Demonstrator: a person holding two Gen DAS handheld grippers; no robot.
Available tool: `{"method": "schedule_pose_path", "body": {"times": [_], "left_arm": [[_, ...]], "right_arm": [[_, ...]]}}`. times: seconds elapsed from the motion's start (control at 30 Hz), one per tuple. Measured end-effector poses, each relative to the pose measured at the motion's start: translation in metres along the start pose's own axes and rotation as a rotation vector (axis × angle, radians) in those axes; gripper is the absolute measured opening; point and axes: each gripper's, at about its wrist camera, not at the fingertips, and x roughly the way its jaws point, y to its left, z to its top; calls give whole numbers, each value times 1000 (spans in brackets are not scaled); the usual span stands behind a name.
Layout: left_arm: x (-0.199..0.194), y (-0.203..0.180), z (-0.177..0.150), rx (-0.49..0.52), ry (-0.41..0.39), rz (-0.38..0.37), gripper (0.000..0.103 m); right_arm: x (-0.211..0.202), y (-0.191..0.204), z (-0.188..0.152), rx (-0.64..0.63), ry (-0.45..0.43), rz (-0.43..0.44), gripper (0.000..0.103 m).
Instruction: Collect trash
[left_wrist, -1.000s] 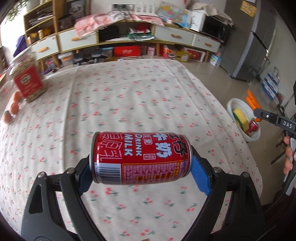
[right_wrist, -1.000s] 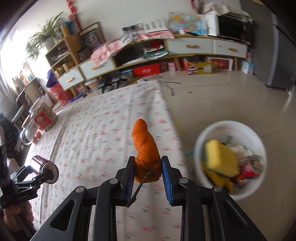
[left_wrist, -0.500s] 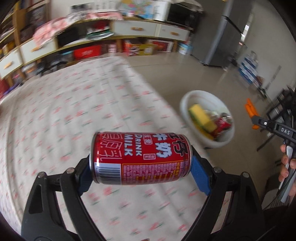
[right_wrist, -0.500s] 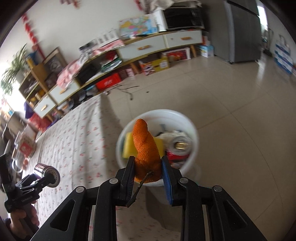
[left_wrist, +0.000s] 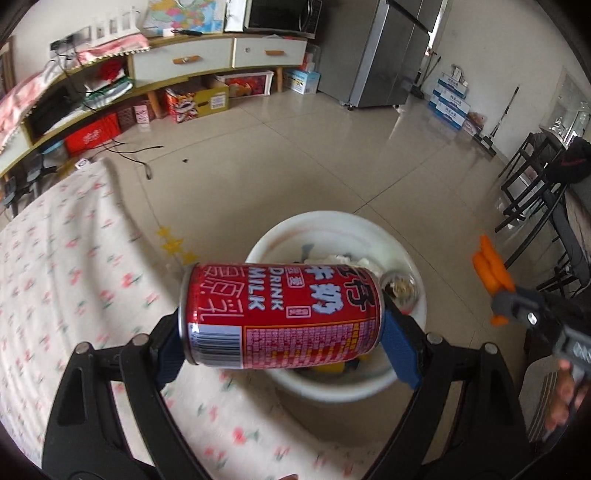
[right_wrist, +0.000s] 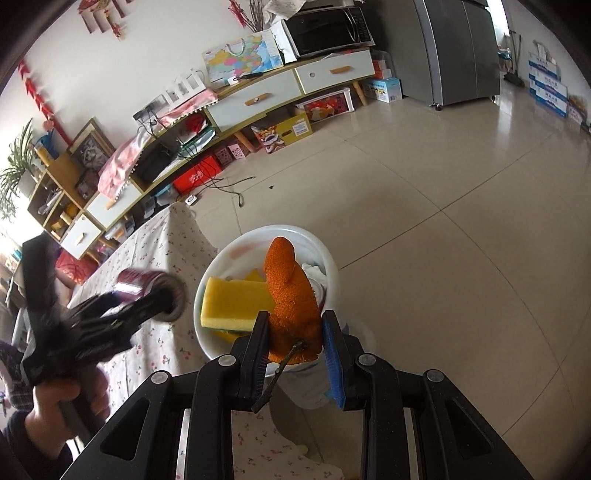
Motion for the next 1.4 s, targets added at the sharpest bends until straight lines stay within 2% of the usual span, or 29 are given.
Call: {"method": "schedule_pose_path", "body": {"times": [0.13, 0.33, 0.47, 0.67, 0.9, 1.07, 1.27, 1.33, 1.37, 1.4], "left_arm": [[20, -10, 10, 19, 11, -2, 89], [30, -17, 15, 22, 42, -28, 89], [21, -12, 17, -9, 14, -21, 96], [1, 3, 15, -57, -6, 12, 97], [-35, 25, -11, -70, -34, 84, 97], [-56, 47, -36, -126, -23, 108, 97], [-77, 64, -69, -170, 12, 144, 97], [-84, 70, -81, -195, 33, 158, 97], [-88, 73, -89, -205, 37, 158, 97], [-93, 76, -96, -215, 47, 157, 97]], "right_arm": [[-1, -4, 2, 18, -2, 2, 29], [0, -4, 3, 21, -3, 0, 29], [1, -7, 4, 36, -1, -5, 29], [1, -6, 2, 43, 12, 1, 29], [16, 20, 0, -17, 72, 44, 29], [37, 45, -1, -45, 116, 74, 29], [56, 53, 2, -46, 127, 82, 32], [60, 51, 3, -25, 137, 70, 45], [61, 49, 3, -2, 138, 62, 58], [60, 48, 3, 10, 133, 61, 62]]}}
